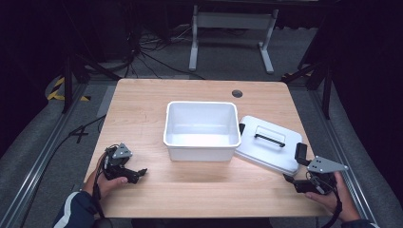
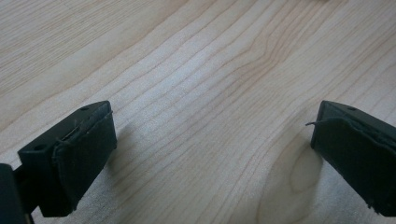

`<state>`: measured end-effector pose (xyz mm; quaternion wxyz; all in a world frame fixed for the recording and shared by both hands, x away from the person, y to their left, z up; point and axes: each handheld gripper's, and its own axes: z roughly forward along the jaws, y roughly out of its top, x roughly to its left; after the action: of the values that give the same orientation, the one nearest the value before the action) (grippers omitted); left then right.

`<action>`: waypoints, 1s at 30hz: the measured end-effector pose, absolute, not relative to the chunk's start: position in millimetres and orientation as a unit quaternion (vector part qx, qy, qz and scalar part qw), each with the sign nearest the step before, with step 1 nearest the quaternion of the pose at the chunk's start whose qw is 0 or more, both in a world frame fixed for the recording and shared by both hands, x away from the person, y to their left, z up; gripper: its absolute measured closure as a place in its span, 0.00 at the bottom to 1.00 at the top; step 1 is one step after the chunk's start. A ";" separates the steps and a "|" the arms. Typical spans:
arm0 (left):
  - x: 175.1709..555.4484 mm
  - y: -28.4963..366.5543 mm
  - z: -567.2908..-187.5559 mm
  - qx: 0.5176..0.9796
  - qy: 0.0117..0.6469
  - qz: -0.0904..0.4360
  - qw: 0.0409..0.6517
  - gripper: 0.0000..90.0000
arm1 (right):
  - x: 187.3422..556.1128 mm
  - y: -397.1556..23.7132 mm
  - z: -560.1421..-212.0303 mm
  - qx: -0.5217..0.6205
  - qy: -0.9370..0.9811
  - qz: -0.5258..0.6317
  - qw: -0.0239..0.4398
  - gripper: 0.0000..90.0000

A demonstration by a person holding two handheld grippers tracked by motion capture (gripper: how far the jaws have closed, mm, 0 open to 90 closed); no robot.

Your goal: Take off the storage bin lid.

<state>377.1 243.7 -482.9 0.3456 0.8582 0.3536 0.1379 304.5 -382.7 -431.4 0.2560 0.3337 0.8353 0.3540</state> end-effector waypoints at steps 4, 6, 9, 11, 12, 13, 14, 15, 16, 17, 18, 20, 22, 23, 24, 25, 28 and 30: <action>377.4 243.4 -483.1 0.858 0.353 0.136 0.347 0.01 | 300.2 -388.2 -441.0 0.358 0.826 0.353 0.257 0.22; 377.8 243.5 -483.1 0.859 0.352 0.135 0.347 0.01 | 298.5 -392.0 -446.5 0.367 0.820 0.350 0.265 0.22; 378.0 243.6 -482.4 0.861 0.350 0.130 0.344 0.00 | 298.0 -397.9 -452.4 0.385 0.811 0.357 0.257 0.21; 378.1 243.6 -482.6 0.861 0.350 0.132 0.346 0.01 | 297.3 -402.2 -456.4 0.393 0.811 0.355 0.249 0.21; 378.1 243.7 -482.5 0.861 0.349 0.132 0.345 0.01 | 297.4 -403.9 -458.8 0.397 0.810 0.355 0.246 0.21; 378.0 243.4 -482.7 0.860 0.351 0.132 0.346 0.01 | 297.2 -404.6 -460.8 0.400 0.808 0.355 0.247 0.21; 378.0 243.6 -482.4 0.861 0.350 0.130 0.345 0.00 | 297.3 -405.8 -462.8 0.399 0.810 0.354 0.244 0.21; 378.0 243.5 -482.5 0.861 0.350 0.129 0.345 0.00 | 297.2 -406.4 -464.9 0.402 0.809 0.354 0.240 0.21; 378.1 243.6 -482.4 0.862 0.349 0.129 0.344 0.00 | 297.4 -406.7 -466.9 0.405 0.809 0.354 0.237 0.21; 378.3 243.6 -482.5 0.862 0.349 0.129 0.345 0.00 | 298.0 -406.4 -467.4 0.404 0.812 0.348 0.236 0.21; 378.3 243.7 -482.4 0.862 0.349 0.129 0.345 0.00 | 298.1 -405.8 -467.3 0.405 0.811 0.347 0.240 0.21; 378.3 243.6 -482.4 0.862 0.349 0.128 0.345 0.00 | 298.6 -405.3 -467.5 0.406 0.812 0.344 0.239 0.21; 378.2 243.6 -482.5 0.862 0.349 0.129 0.345 0.00 | 300.4 -405.9 -467.7 0.411 0.812 0.347 0.228 0.21; 378.2 243.6 -482.5 0.862 0.349 0.129 0.345 0.00 | 301.7 -407.2 -467.6 0.415 0.812 0.348 0.218 0.21; 378.0 243.5 -482.5 0.861 0.349 0.130 0.345 0.00 | 303.0 -408.2 -467.8 0.419 0.811 0.350 0.211 0.21; 378.0 243.6 -482.5 0.861 0.349 0.133 0.345 0.01 | 304.1 -409.1 -467.9 0.423 0.810 0.352 0.204 0.21; 377.7 243.4 -483.2 0.859 0.350 0.135 0.348 0.01 | 304.1 -409.0 -467.9 0.423 0.810 0.351 0.203 0.21; 377.9 243.5 -483.1 0.860 0.350 0.134 0.348 0.00 | 304.1 -409.0 -467.9 0.423 0.810 0.352 0.203 0.21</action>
<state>377.9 243.5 -483.1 0.3476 0.8595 0.3497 0.1342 304.1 -409.0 -467.9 0.2031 0.4232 0.8100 0.3515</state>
